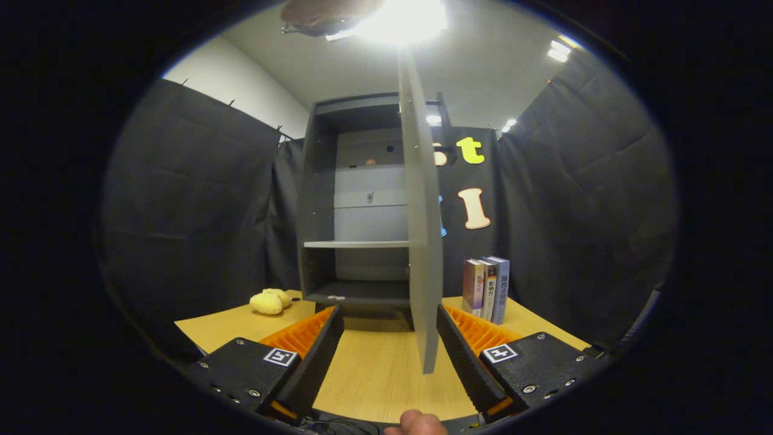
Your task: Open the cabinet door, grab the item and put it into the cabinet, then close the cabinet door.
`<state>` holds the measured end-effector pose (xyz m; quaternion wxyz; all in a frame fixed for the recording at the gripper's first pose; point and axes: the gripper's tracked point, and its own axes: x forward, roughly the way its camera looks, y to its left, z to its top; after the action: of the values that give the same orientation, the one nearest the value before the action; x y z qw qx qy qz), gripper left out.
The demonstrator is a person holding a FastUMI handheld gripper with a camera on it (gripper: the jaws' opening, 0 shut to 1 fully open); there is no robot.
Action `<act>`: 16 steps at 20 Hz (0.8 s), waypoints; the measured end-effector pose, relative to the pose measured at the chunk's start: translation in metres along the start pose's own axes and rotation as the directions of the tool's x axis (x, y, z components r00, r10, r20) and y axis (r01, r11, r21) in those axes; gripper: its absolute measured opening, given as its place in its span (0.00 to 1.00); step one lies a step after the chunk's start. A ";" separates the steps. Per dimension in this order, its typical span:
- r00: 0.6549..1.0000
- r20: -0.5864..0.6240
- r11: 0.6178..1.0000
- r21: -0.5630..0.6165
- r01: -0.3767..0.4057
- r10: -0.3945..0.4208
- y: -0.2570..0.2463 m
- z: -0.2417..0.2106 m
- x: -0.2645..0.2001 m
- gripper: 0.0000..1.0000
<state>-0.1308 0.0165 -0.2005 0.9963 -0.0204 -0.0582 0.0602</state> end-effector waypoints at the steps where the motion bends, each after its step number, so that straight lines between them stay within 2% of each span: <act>1: 1.000 -0.008 1.000 0.000 -0.009 0.009 0.016 -0.015 -0.004 0.96; 5: 0.996 -0.066 0.998 0.012 -0.058 0.059 0.081 -0.075 -0.005 0.96; 8: 0.993 -0.089 0.997 0.014 -0.071 0.072 0.117 -0.118 0.012 0.96; 12: 0.987 -0.152 0.999 0.024 -0.043 0.046 0.144 -0.176 0.031 0.96; 16: 0.987 -0.163 0.999 0.035 -0.007 0.012 0.166 -0.200 0.049 0.96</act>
<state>-0.0781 0.1799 -0.4014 0.9976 -0.0086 0.0246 0.0642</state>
